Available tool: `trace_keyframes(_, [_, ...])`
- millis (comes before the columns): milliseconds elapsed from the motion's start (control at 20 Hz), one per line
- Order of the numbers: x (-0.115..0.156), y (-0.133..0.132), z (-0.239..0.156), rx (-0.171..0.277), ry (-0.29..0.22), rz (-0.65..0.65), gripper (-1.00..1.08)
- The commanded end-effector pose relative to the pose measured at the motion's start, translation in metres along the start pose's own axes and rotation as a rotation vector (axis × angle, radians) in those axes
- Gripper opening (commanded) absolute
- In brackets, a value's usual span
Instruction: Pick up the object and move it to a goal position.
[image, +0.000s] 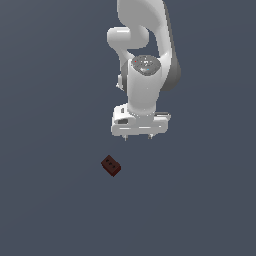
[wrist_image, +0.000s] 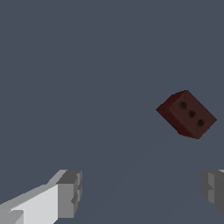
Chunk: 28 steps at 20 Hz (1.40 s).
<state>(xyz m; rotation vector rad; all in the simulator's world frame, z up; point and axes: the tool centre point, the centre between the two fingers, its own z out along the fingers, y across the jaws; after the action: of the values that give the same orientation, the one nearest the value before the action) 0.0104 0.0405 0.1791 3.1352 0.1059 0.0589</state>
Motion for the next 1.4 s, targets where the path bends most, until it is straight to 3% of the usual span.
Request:
trace_keyframes(0, [0.000,0.002,0.001,-0.001,-0.002,-0.002,1.00])
trace_keyframes(600, [0.010,0.019,0.015,-0.003,-0.008,-0.121,1.00])
trace_keyframes(1350, [0.031,0.067,0.057,0.000,-0.025,-0.439,1.00])
